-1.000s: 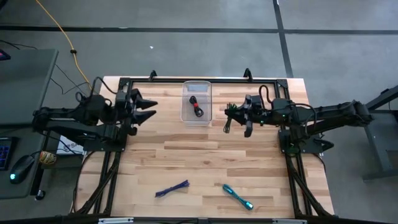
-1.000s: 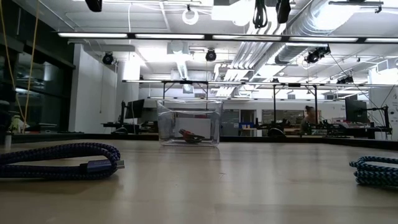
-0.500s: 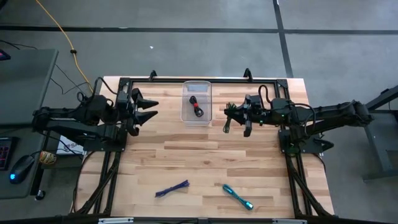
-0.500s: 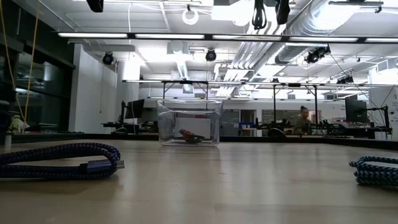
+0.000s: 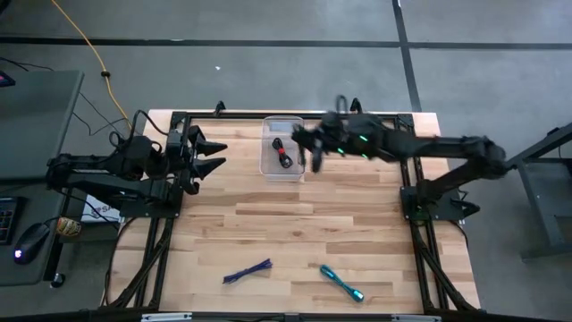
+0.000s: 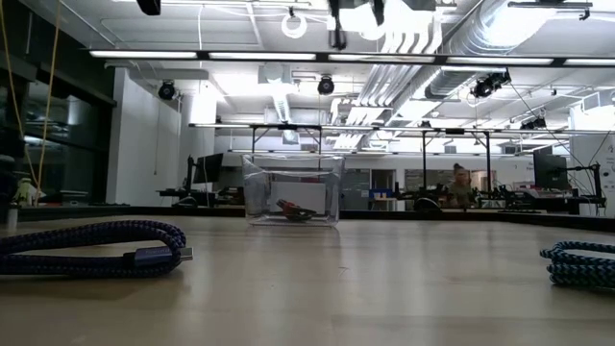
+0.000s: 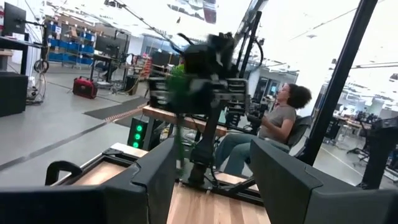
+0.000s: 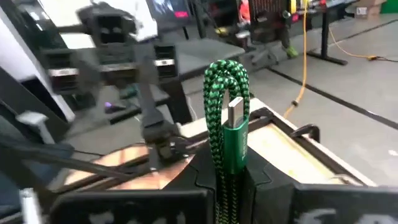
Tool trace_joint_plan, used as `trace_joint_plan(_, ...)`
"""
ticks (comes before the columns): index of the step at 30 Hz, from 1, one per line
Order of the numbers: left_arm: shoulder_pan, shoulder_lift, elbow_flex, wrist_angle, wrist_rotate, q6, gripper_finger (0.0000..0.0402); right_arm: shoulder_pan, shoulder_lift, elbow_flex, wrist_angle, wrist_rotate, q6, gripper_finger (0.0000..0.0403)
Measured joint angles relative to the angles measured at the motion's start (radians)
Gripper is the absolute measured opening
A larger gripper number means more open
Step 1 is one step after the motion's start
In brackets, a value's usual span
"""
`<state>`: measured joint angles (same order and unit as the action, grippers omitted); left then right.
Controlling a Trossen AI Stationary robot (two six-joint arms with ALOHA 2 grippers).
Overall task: Pick and place USB-C Cables
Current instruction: Put the green charger cable into the transparent bin
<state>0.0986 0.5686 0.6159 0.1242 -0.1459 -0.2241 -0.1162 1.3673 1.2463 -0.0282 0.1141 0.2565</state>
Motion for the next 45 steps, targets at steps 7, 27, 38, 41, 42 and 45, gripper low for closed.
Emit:
trace_joint_plan(7, 0.000, 0.000, 0.000, 0.001, 0.000, 0.000, 0.0186, -0.128, 0.317, 0.360, -0.305, -0.037, 0.015, 0.0005)
trace_joint_plan(27, 0.000, 0.000, 0.000, 0.002, 0.000, 0.001, 0.0186, -0.238, 0.795, 0.583, -0.550, -0.040, 0.403, 0.0005)
trace_joint_plan(38, 0.000, 0.000, 0.000, 0.002, 0.001, 0.000, 0.0186, -0.235, 0.841, 0.583, -0.557, -0.040, 0.489, 0.0005)
trace_joint_plan(41, 0.000, 0.000, 0.000, 0.001, 0.001, 0.000, 0.0186, -0.235, 0.841, 0.583, -0.563, -0.041, 0.504, 0.0009)
trace_joint_plan(42, 0.000, 0.000, 0.000, 0.002, 0.001, 0.000, 0.0186, -0.235, 0.841, 0.583, -0.563, -0.044, 0.506, 0.0012)
trace_joint_plan(45, 0.000, 0.000, 0.000, 0.002, 0.001, 0.000, 0.0186, -0.235, 0.840, 0.583, -0.574, -0.045, 0.506, 0.0015)
